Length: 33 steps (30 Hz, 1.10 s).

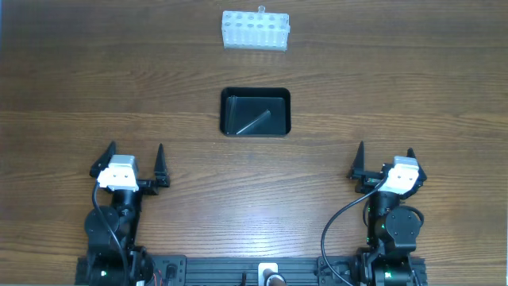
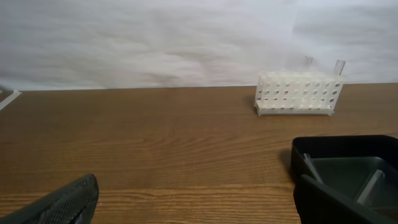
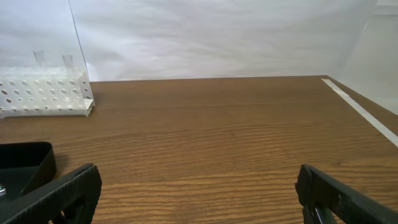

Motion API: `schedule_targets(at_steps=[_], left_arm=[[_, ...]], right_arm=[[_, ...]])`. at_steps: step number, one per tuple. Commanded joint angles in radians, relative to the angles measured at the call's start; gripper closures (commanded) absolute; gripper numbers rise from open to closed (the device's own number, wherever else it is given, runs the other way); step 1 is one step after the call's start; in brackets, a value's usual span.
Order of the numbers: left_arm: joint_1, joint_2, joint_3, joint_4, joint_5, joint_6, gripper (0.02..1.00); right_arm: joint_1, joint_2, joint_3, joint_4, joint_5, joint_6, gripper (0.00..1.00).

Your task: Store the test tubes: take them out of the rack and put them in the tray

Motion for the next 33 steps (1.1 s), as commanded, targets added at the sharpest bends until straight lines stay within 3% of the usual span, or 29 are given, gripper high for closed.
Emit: schedule_targets(at_steps=[1, 29, 33], left_arm=[[0.005, -0.005, -0.005, -0.004, 0.010, 0.014, 0.018], [0.005, -0.005, -0.005, -0.004, 0.010, 0.014, 0.018], [0.005, -0.005, -0.005, -0.004, 0.010, 0.014, 0.018]], right_arm=[[0.004, -0.007, -0.008, 0.000, -0.002, 0.006, 0.009], [0.004, -0.005, -0.008, 0.000, -0.003, 0.006, 0.009], [0.005, 0.050, -0.006, 0.093, -0.071, 0.050, 0.009]])
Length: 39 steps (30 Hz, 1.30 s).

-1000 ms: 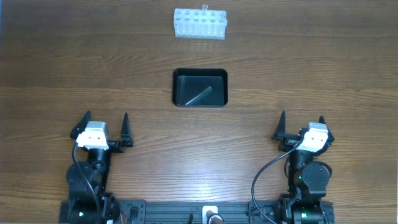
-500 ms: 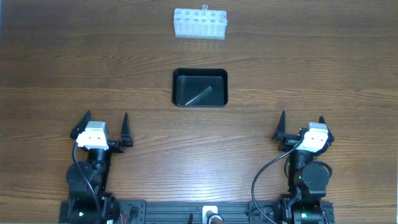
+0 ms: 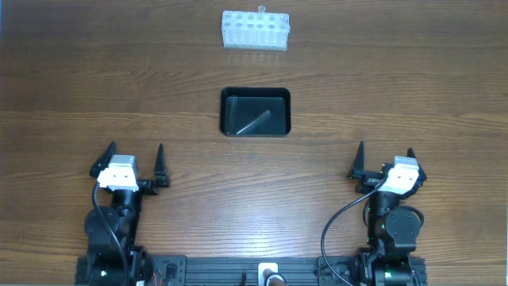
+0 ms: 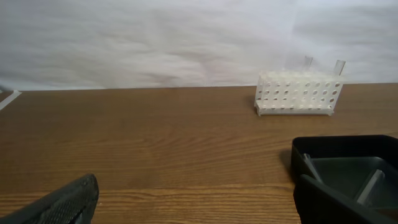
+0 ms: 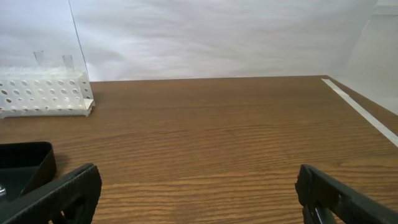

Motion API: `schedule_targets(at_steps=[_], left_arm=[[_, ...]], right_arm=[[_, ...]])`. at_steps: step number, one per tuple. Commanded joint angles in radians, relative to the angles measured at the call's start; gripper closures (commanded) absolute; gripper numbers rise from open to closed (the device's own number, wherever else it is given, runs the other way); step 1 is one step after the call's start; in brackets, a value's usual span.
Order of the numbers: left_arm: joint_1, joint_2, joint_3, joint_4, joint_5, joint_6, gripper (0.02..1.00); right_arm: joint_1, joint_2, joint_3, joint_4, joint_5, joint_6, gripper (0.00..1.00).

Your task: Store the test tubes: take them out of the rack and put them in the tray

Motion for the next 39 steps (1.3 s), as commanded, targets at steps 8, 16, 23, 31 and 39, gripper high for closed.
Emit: schedule_targets(at_steps=[8, 16, 23, 31, 39], left_arm=[[0.005, -0.005, -0.005, -0.004, 0.010, 0.014, 0.020], [0.005, -0.005, -0.005, -0.004, 0.010, 0.014, 0.020], [0.005, -0.005, -0.005, -0.004, 0.010, 0.014, 0.018], [0.005, -0.005, -0.005, -0.004, 0.010, 0.014, 0.018], [0.005, -0.005, -0.005, -0.004, 0.010, 0.014, 0.018]], right_arm=[[0.014, 0.513, 0.091, 0.459, -0.217, 0.089, 0.009], [0.246, 1.110, 0.441, 0.528, -0.161, 0.109, 0.007], [0.418, 1.481, 0.740, 0.486, -0.136, 0.130, 0.009], [0.458, 1.813, 1.159, 0.222, -0.117, 0.233, 0.007], [0.462, 2.042, 1.530, 0.020, -0.068, 0.245, 0.007]])
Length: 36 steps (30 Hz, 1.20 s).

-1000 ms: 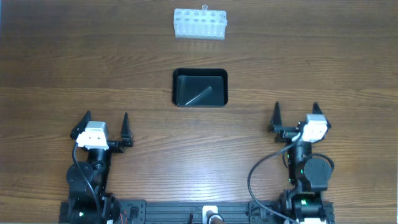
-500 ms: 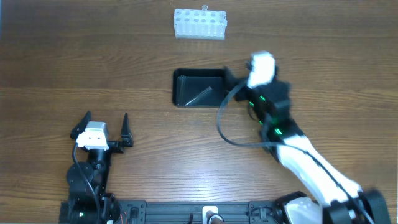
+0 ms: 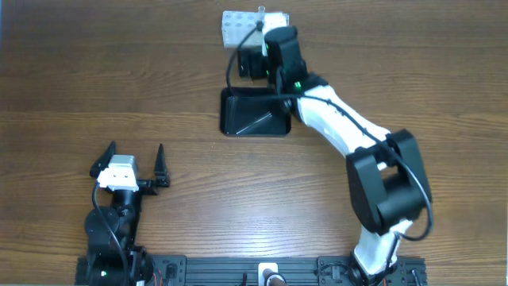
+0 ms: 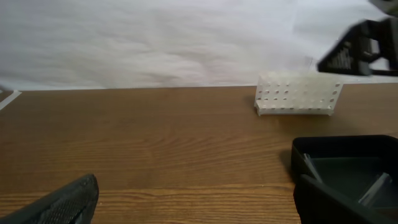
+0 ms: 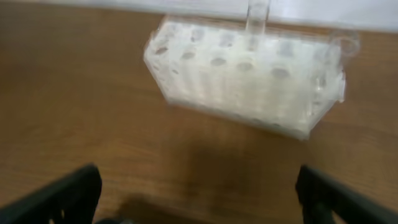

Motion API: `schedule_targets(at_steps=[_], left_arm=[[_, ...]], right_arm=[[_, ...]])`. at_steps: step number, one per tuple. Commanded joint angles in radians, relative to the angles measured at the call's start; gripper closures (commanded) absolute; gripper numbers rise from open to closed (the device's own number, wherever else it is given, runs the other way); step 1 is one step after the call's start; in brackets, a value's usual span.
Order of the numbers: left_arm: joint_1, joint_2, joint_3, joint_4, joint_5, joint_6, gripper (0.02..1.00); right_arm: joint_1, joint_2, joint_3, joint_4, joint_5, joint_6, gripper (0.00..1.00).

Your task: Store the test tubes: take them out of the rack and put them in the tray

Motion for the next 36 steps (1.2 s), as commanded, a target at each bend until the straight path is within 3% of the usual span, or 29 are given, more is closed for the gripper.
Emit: schedule_targets(at_steps=[1, 4, 12, 28, 36], left_arm=[[0.005, -0.005, -0.005, -0.003, 0.010, 0.014, 0.018], [0.005, -0.005, -0.005, -0.003, 0.010, 0.014, 0.020], [0.005, -0.005, -0.005, -0.003, 0.010, 0.014, 0.018], [0.005, -0.004, -0.005, -0.003, 0.010, 0.014, 0.018], [0.005, -0.005, -0.005, -0.003, 0.010, 0.014, 0.018]], right_arm=[[0.011, 0.113, 0.190, -0.062, 0.047, 0.013, 0.009], [0.026, 0.197, 0.313, -0.120, 0.134, 0.013, 0.007], [0.032, 0.327, 0.462, -0.136, 0.211, 0.014, 0.009], [0.028, 0.407, 0.532, -0.074, 0.315, 0.002, 0.016], [0.024, 0.438, 0.532, -0.027, 0.315, -0.002, 0.040]])
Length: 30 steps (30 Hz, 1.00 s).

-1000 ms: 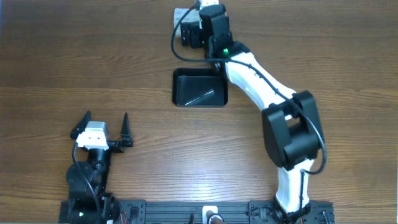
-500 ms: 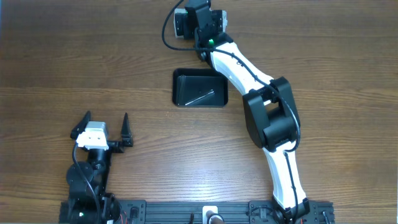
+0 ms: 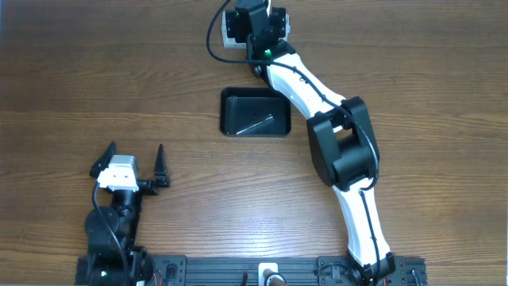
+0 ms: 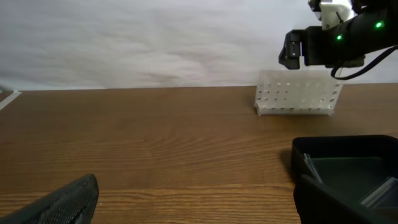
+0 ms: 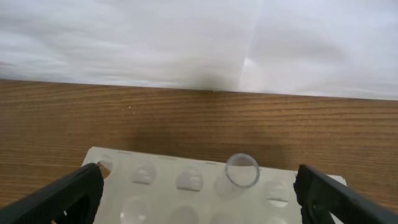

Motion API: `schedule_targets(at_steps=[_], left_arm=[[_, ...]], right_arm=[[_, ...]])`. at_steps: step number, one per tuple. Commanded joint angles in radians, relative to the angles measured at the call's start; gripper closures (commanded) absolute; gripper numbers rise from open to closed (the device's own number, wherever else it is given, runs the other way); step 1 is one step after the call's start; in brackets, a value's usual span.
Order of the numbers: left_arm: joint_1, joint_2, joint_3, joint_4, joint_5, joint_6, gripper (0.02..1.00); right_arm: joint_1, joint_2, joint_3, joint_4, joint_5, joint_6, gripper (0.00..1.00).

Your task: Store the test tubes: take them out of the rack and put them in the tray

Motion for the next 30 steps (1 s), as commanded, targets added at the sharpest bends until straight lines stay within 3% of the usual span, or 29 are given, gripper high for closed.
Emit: schedule_targets(at_steps=[1, 12, 24, 30], left_arm=[[0.005, -0.005, -0.005, -0.003, 0.010, 0.014, 0.018], [0.005, -0.004, -0.005, -0.003, 0.010, 0.014, 0.018], [0.005, -0.005, -0.005, -0.003, 0.010, 0.014, 0.018], [0.005, -0.005, -0.005, -0.003, 0.010, 0.014, 0.018]], right_arm=[[-0.002, 0.040, 0.024, 0.025, 0.022, -0.001, 0.045], [-0.008, 0.041, 0.024, 0.035, 0.062, -0.001, 0.180], [-0.008, 0.041, 0.024, 0.035, 0.077, -0.001, 0.450], [-0.008, 0.041, 0.024, 0.028, 0.096, -0.001, 0.496]])
